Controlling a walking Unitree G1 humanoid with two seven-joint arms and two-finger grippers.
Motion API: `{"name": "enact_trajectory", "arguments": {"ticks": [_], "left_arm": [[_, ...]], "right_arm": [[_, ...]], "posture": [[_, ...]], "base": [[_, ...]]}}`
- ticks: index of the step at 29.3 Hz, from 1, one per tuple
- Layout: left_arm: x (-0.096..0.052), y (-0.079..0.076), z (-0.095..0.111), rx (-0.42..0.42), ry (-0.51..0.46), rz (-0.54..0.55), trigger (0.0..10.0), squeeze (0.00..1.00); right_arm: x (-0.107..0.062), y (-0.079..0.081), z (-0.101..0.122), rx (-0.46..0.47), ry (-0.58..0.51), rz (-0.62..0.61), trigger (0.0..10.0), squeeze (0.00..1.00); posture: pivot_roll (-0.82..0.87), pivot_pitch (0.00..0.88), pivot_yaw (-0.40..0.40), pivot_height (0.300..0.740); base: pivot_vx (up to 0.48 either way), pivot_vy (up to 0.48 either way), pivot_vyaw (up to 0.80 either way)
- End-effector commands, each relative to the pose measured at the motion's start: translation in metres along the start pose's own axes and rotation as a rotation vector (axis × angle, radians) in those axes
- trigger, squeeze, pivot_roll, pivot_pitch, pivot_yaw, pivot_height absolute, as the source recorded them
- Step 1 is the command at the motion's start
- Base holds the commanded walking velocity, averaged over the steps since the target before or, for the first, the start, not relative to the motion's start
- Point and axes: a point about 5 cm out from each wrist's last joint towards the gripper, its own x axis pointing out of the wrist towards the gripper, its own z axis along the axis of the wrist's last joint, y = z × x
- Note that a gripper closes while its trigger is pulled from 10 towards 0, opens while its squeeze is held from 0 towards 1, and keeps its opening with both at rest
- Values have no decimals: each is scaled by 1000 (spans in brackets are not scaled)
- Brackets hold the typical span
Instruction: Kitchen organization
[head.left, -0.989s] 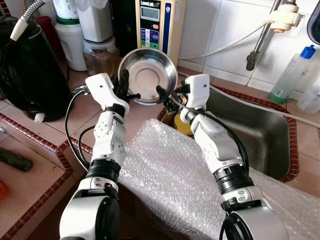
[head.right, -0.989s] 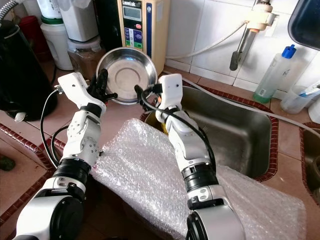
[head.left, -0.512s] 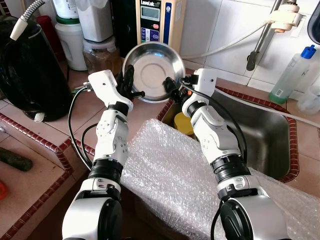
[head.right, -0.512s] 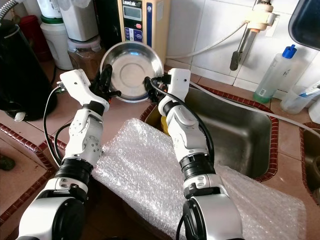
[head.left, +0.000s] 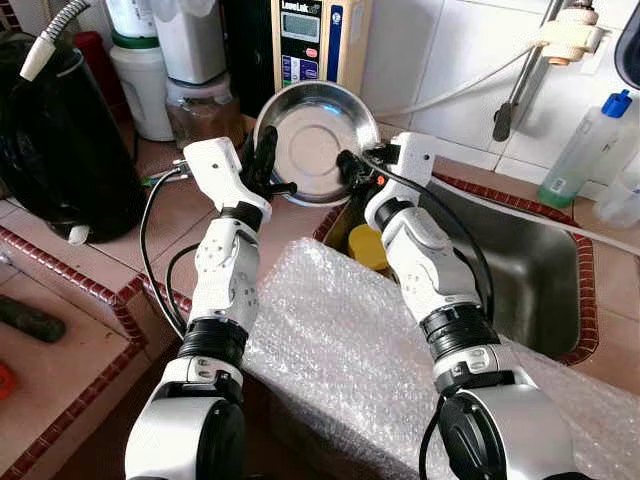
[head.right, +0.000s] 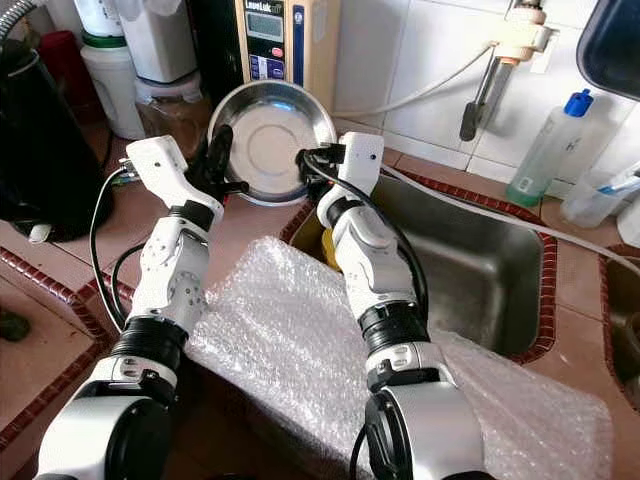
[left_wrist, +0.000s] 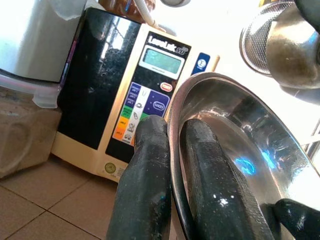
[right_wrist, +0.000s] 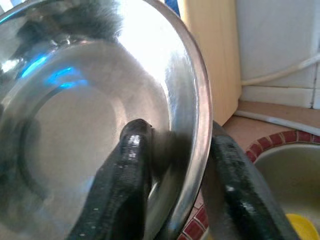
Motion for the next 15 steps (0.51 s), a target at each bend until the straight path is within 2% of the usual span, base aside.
{"name": "enact_trajectory", "arguments": {"ticks": [1,15], "left_arm": [[2,-3,8,17,-38,-21,0,0],[4,-5,8,26,-37,-30,0,0]], "right_arm": [[0,-11,3,-6,1,-56,0,0],[1,-15,3,-8,-4,-85,0,0]], "posture": [[100,0,-23,740],[97,0,-24,740]], "base": [[0,0,0],[0,0,0]]}}
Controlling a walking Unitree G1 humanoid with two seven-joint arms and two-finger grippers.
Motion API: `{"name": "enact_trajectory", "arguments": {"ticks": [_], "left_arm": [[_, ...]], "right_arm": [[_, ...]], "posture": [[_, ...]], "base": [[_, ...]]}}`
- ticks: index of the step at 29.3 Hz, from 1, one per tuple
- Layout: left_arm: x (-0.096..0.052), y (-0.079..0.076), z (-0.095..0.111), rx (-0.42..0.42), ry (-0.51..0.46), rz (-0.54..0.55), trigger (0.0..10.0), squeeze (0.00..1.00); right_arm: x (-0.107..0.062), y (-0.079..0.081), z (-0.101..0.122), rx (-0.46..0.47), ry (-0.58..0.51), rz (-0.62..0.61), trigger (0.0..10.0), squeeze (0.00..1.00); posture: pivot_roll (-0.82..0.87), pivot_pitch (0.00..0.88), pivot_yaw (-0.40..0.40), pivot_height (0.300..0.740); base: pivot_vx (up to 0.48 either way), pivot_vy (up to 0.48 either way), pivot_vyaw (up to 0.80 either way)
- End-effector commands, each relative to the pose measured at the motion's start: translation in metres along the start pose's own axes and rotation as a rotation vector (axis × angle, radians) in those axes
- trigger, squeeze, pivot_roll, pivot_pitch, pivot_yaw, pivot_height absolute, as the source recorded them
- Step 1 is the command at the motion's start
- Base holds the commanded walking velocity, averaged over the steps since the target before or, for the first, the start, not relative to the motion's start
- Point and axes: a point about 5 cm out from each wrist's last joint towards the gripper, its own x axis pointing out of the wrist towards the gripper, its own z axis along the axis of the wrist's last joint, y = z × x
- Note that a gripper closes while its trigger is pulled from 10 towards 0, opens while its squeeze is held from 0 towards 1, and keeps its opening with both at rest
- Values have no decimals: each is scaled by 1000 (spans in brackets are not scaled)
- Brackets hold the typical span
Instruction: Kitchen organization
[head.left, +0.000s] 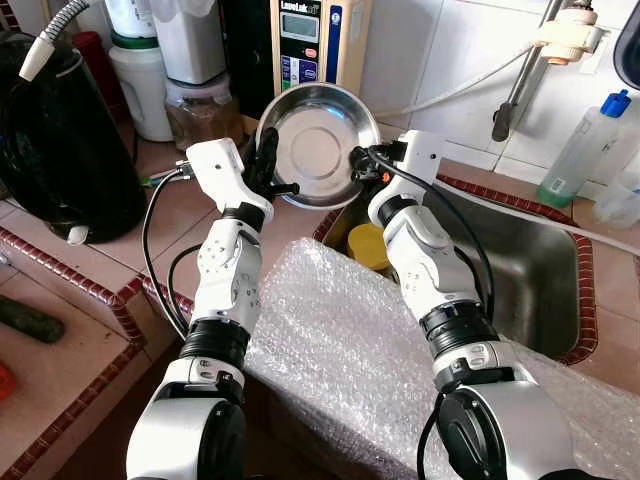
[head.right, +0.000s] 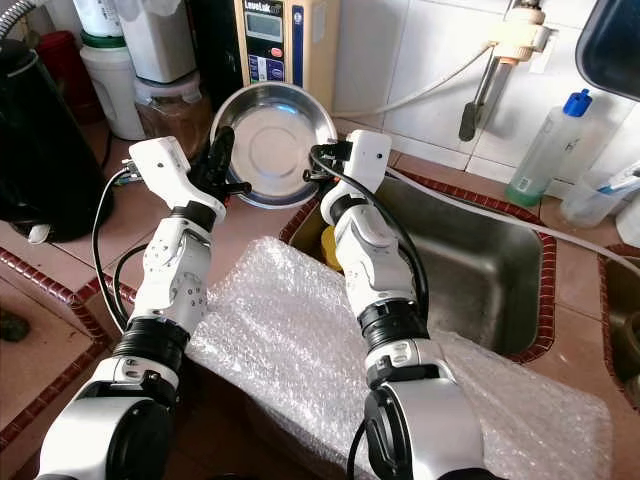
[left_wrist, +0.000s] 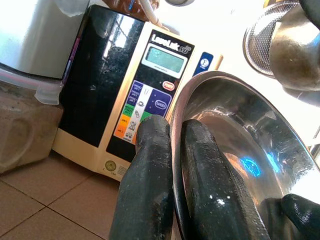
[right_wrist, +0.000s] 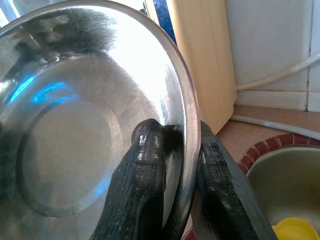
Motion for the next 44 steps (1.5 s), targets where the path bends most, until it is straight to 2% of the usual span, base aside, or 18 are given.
{"name": "enact_trajectory", "arguments": {"ticks": [1,8,11,12,13,14,15,26,31,34,40,41,44], "left_arm": [[4,-4,10,38,-40,-46,0,0],[4,-5,7,51,-13,-46,0,0],[4,-8,1,21,34,-59,0,0],[3,-8,-1,18,49,-66,3804,0],[3,-9,-3,15,57,-71,3804,0],[3,-9,-4,15,67,-71,7255,0],[2,-9,-5,14,74,-70,10000,1000],[-2,-16,-15,10,142,-138,10000,1000],[-6,-20,-20,17,192,-182,10000,1000],[-9,-22,-26,17,226,-196,10000,1000],[-11,-22,-27,25,241,-202,10000,1000],[-11,-22,-28,32,252,-208,10000,1000],[-12,-22,-29,38,274,-222,10000,1000]], "right_arm": [[0,-14,1,-26,20,-61,0,0],[-1,-17,1,-7,22,-67,0,0],[-1,-17,0,-6,24,-67,0,0],[-1,-17,0,-6,24,-68,0,0],[-1,-17,0,-6,25,-68,0,0],[-1,-17,0,-6,25,-68,0,0],[-1,-17,0,-7,26,-69,0,0],[-1,-22,1,-19,18,-105,0,0],[-3,-37,4,-44,1,-189,0,0],[-6,-50,6,-92,-5,-254,0,0],[-9,-62,5,-109,2,-309,0,0],[-10,-67,7,-143,-2,-334,0,0],[-12,-74,8,-162,-7,-364,0,0]], "posture": [[97,0,-23,740],[95,0,-25,740],[94,0,-28,740],[93,0,-29,740],[93,0,-29,740],[93,0,-31,740],[93,0,-32,740],[96,0,-33,740],[100,0,-32,740],[102,0,-30,740],[104,0,-27,740],[105,0,-24,740],[107,0,-22,740]], "base": [[0,0,0],[0,0,0],[0,0,0],[0,0,0],[0,0,0],[0,0,0],[0,0,0],[0,0,0],[0,0,0],[0,0,0],[0,0,0],[0,0,0],[0,0,0]]}}
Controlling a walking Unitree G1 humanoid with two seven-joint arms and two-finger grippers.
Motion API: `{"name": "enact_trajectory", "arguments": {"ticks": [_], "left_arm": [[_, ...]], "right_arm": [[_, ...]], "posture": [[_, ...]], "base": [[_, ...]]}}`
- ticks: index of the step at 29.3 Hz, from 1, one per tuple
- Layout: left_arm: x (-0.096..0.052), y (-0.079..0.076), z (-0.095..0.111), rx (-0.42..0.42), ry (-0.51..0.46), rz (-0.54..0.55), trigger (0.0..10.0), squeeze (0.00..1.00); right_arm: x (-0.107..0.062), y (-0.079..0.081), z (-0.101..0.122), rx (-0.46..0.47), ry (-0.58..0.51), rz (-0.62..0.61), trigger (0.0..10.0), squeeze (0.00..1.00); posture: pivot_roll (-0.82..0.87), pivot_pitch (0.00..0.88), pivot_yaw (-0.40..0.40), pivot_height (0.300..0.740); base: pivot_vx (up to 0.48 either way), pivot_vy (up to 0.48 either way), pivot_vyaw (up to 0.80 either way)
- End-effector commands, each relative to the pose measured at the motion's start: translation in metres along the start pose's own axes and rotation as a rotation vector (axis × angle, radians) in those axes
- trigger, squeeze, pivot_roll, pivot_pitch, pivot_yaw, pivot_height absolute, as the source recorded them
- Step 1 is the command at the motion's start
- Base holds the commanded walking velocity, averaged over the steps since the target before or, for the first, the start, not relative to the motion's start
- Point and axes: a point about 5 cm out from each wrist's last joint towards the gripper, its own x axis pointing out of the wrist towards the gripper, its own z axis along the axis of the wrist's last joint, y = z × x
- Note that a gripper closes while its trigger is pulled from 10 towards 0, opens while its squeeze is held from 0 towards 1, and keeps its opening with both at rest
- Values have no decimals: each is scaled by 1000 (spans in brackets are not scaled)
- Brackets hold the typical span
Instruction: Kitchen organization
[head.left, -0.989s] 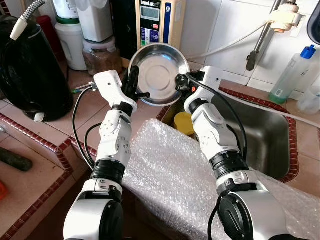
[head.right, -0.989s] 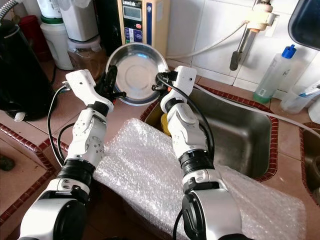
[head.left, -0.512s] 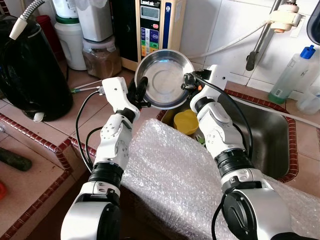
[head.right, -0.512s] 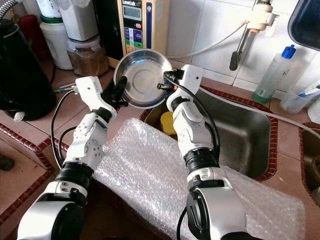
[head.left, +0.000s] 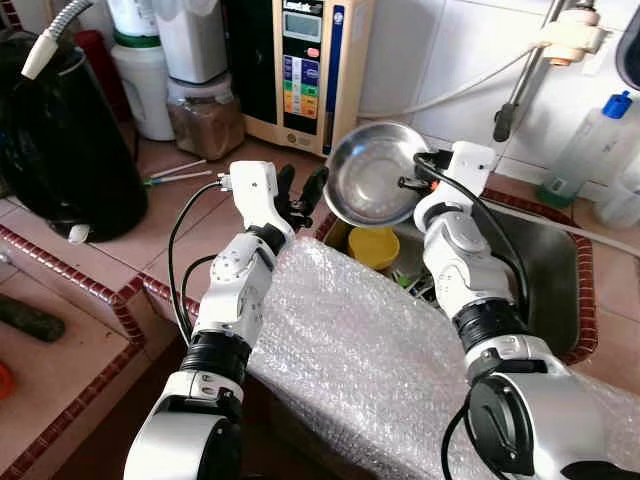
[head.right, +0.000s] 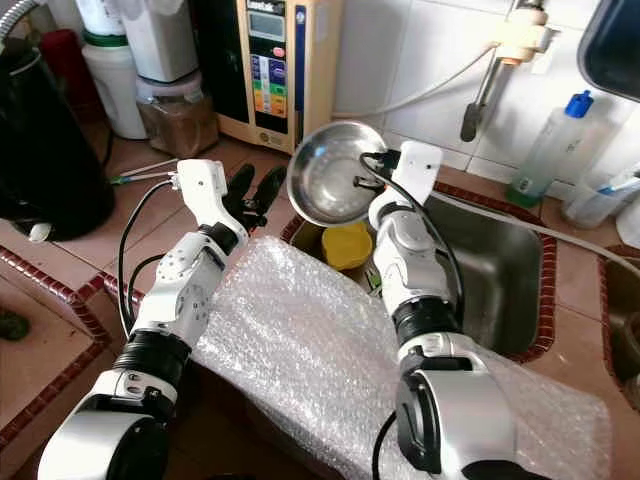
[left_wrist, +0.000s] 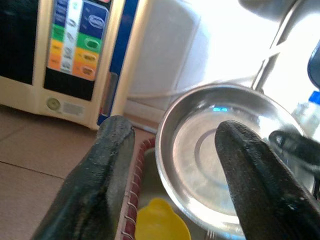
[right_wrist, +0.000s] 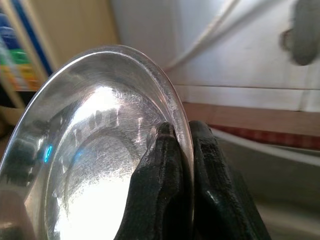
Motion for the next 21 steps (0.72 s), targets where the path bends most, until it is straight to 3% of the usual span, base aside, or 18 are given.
{"name": "enact_trajectory", "arguments": {"ticks": [1,6,7,11,15,21], "left_arm": [[-1,-2,0,18,18,-29,10000,1000],[-6,-3,-6,23,60,-61,10000,1000],[-9,-4,-11,45,94,-89,10000,1000],[-18,-4,-27,78,200,-130,10000,1000],[-22,-1,-34,105,245,-135,10000,1000],[-24,-3,-40,153,310,-161,10000,1000]], "right_arm": [[1,-7,5,-34,-30,-33,0,0],[1,-18,3,-79,-28,-83,0,0],[1,-23,3,-142,-38,-102,0,0],[-1,-39,2,-250,-38,-162,0,0],[-2,-50,2,-304,-40,-197,0,0],[-9,-74,-19,-365,83,-284,0,0]], "posture": [[108,0,-21,740],[111,0,-19,740],[113,0,-19,740],[113,0,-15,740],[111,0,-14,740],[107,0,-14,740]], "base": [[0,0,0],[0,0,0],[0,0,0],[0,0,0],[0,0,0],[0,0,0]]}}
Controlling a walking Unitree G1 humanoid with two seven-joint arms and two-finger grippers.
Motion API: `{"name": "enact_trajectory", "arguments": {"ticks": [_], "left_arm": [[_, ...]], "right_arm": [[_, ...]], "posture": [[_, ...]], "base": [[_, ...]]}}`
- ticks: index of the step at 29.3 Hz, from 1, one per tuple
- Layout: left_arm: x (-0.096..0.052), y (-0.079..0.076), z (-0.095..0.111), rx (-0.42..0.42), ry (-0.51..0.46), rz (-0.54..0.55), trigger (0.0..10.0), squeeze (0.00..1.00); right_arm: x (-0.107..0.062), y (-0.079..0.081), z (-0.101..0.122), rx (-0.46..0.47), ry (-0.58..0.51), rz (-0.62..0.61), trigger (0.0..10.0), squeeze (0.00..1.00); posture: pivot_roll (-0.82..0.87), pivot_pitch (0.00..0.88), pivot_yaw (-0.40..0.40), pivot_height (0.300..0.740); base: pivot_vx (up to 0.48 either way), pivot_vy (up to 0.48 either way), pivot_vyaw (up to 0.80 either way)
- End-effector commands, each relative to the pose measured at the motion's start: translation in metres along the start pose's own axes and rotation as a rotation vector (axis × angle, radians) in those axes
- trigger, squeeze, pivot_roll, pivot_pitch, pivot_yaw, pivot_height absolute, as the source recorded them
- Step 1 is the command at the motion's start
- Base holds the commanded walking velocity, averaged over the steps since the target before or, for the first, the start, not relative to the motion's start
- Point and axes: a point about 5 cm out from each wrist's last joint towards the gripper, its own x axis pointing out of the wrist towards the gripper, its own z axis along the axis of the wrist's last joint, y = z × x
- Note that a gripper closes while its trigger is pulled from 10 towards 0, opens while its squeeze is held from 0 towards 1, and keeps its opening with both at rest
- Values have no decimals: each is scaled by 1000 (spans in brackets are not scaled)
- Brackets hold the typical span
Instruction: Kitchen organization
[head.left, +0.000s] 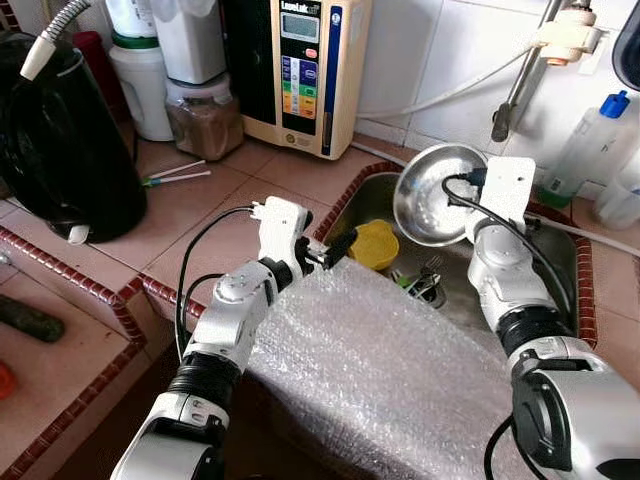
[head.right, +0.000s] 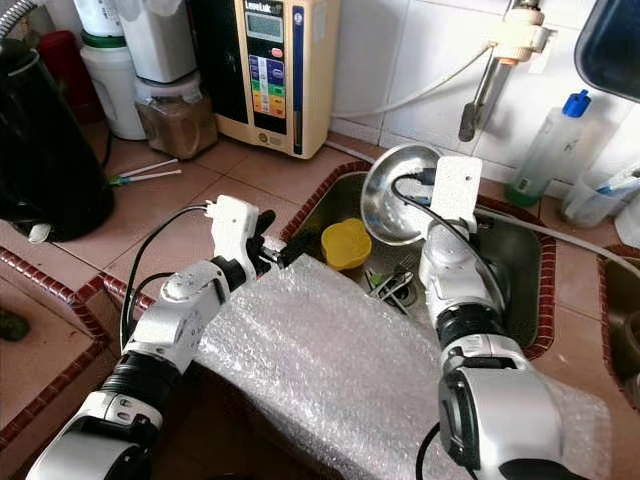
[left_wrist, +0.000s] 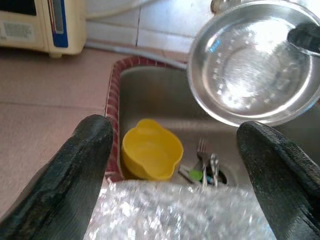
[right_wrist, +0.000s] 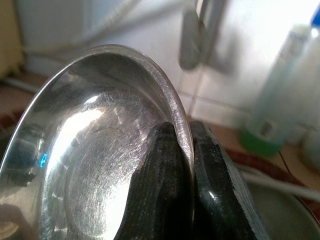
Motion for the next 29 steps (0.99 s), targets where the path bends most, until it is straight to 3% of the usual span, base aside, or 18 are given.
{"name": "enact_trajectory", "arguments": {"ticks": [1,15,21,22,23,24,25,29], "left_arm": [[1,-3,-1,26,21,-18,10000,1000],[0,-7,-3,50,50,-46,10000,1000],[-1,-8,-4,70,58,-50,10000,1000],[0,-8,-4,67,56,-48,10000,1000],[0,-7,-3,68,54,-43,10000,1000],[0,-7,-3,69,53,-39,10000,1000],[0,-6,-3,69,52,-37,10000,1000],[0,-5,-1,67,41,-24,10000,1000]], "right_arm": [[-1,-9,-14,-31,65,-31,0,0],[-13,-15,-53,-112,221,-13,0,0],[-19,-13,-65,-94,272,6,0,0],[-19,-12,-67,-90,278,10,824,0],[-20,-11,-68,-87,283,16,2118,86],[-21,-11,-69,-86,285,20,5373,886],[-21,-10,-70,-80,289,25,9686,1000],[-23,-6,-71,-59,297,43,10000,1000]], "posture": [[108,0,-15,740],[110,0,-18,740],[112,0,-19,740],[112,0,-19,740],[113,0,-18,740],[113,0,-18,740],[112,0,-19,740],[112,0,-18,740]], "base": [[0,0,0],[0,0,0],[0,0,0],[0,0,0],[0,0,0],[0,0,0],[0,0,0],[0,0,0]]}}
